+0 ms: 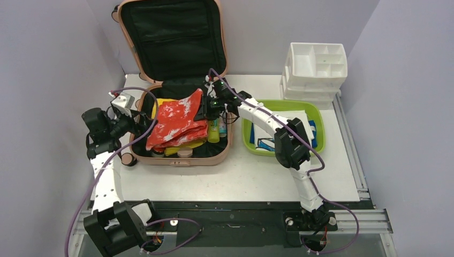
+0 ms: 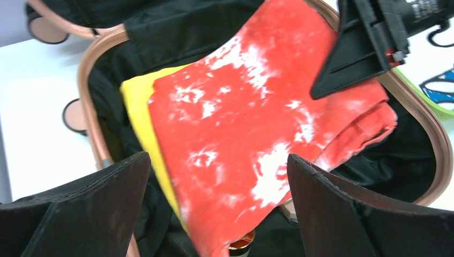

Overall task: Open, take out, and arrange the luggage
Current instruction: Pick up the clothes from the luggage, then place the clothes in the bin.

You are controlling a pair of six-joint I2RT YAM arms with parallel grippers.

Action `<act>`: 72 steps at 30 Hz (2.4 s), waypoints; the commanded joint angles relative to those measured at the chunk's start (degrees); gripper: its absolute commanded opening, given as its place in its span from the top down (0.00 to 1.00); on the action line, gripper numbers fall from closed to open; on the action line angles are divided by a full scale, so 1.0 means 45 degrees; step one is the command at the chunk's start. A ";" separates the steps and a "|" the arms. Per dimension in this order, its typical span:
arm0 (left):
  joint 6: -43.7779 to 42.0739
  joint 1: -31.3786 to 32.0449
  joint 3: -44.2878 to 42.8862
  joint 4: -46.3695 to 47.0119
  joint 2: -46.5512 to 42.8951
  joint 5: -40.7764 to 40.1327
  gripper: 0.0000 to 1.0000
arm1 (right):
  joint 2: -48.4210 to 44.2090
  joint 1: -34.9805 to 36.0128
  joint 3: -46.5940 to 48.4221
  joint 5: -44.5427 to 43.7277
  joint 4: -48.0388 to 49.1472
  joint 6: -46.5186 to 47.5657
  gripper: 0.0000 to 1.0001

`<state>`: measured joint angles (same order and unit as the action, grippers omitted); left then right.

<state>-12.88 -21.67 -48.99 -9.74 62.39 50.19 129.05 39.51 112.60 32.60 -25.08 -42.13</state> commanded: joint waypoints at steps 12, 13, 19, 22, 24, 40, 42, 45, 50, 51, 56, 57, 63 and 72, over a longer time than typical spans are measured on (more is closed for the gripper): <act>-0.0748 -0.0910 -0.0549 -0.2502 -0.1524 -0.0542 0.04 | -0.4004 -0.2883 0.0512 0.0569 -0.6128 0.7067 1.00; -0.0576 -0.0883 -0.0495 -0.2303 -0.1512 -0.0487 0.04 | -0.4346 -0.3389 0.0097 0.0505 -0.6234 0.7362 1.00; -0.0453 -0.0689 -0.0339 -0.1926 -0.1380 -0.0420 0.04 | -0.6028 -0.5489 -0.2455 0.0322 -0.6083 0.8557 1.00; -0.0573 -0.0566 -0.0333 -0.2046 -0.1355 -0.0494 0.04 | -0.6483 -0.6166 -0.3658 0.0348 -0.6284 0.9453 1.00; -0.0681 -0.0510 -0.0301 -0.2064 -0.1346 -0.0603 0.04 | -0.6829 -0.6614 -0.4299 0.0502 -0.6465 1.0060 1.00; -0.0496 -0.0195 0.0218 -0.1472 -0.1247 -0.0482 0.04 | -0.6365 -1.0608 -0.5580 0.0330 -0.5780 1.4318 1.00; -0.0464 -0.0190 0.0274 -0.1428 -0.1247 -0.0472 0.04 | -0.6436 -1.0700 -0.5836 0.0245 -0.5431 1.4423 1.00; -0.0467 -0.0186 0.0352 -0.1392 -0.1257 -0.0481 0.04 | -0.6502 -1.0855 -0.6237 0.0255 -0.4953 1.4230 1.00; -0.0496 -0.0166 0.0358 -0.1391 -0.1250 -0.0493 0.04 | -0.6094 -1.0888 -0.6440 0.0030 -0.4966 1.4193 1.00; -0.0486 -0.0165 0.0340 -0.1391 -0.1233 -0.0501 0.04 | -0.5904 -1.0889 -0.6304 -0.0309 -0.5009 1.4051 0.98; -0.0528 -0.0145 0.0304 -0.1499 -0.1261 -0.0500 0.04 | -0.6131 -1.1155 -0.6211 -0.2188 -0.4188 1.3165 0.44; -0.0577 -0.0145 0.0312 -0.1545 -0.1290 -0.0505 0.04 | -0.6450 -1.1189 -0.6202 -0.2704 -0.4083 1.3140 0.40; -0.0633 -0.0160 0.0271 -0.1610 -0.1354 -0.0585 0.04 | -0.7967 -1.1221 -0.5405 -0.4420 -0.4104 1.3081 0.20; -0.0879 0.0349 0.0042 -0.1631 -0.1346 -0.1234 0.04 | -1.0141 -1.0930 -0.5861 -0.2481 -0.2773 1.1833 0.23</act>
<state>-15.59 -22.20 -47.16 -18.59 56.90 46.46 86.80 -10.85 86.70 14.90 -42.35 15.38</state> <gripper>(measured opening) 0.965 0.787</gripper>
